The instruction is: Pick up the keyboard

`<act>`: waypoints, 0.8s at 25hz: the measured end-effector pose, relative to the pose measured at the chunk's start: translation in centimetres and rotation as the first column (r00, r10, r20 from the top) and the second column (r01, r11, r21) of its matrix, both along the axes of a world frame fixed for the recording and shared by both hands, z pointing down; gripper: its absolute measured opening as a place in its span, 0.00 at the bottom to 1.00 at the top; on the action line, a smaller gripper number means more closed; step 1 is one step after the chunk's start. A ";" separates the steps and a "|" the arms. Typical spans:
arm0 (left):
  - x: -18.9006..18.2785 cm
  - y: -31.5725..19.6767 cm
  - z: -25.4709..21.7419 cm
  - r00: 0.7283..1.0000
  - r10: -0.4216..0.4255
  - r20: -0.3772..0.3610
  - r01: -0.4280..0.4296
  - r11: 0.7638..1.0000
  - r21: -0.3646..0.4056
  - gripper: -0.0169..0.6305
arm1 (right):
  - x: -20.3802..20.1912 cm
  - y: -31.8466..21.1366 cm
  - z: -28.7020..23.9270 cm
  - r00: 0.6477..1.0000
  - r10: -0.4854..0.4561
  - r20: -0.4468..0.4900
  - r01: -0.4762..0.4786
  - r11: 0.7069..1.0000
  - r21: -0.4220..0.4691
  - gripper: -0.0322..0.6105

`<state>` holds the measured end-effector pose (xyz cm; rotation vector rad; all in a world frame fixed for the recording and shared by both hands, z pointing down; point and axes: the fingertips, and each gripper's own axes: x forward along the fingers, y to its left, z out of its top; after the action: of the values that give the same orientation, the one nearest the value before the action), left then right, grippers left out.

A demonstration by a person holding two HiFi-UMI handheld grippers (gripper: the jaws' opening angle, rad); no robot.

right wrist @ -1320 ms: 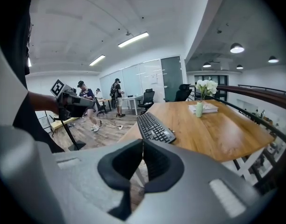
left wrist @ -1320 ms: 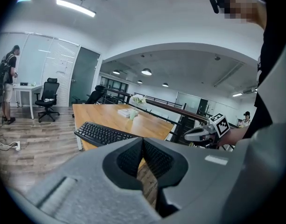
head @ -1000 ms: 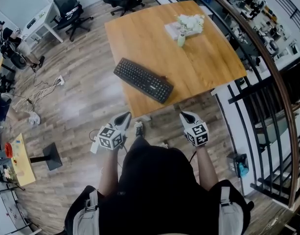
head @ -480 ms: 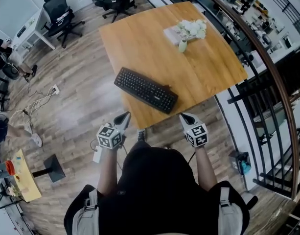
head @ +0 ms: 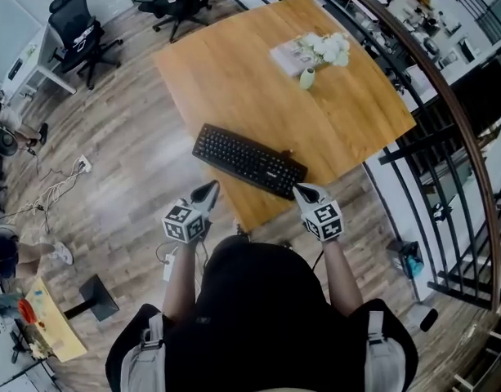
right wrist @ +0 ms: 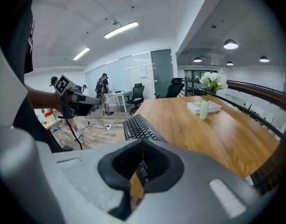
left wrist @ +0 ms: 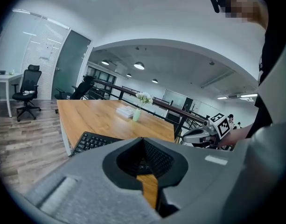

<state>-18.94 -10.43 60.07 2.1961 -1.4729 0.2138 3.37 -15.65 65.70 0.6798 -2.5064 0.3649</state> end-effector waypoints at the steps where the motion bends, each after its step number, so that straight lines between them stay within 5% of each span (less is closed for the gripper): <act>1: -0.4 -0.5 0.2 1.000 0.009 -0.002 -0.009 1.000 -0.001 0.05 | -0.3 -0.3 0.0 1.000 0.007 -0.005 -0.007 1.000 0.001 0.06; 20: -8.3 -8.2 3.1 0.987 0.156 -0.025 -0.157 0.987 -0.030 0.05 | -4.9 -3.6 1.6 0.978 0.197 -0.063 -0.198 0.980 -0.006 0.06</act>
<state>-27.24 -18.63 63.13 2.2824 -1.2765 0.2618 -1.52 -19.26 67.33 0.9246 -2.3827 0.4232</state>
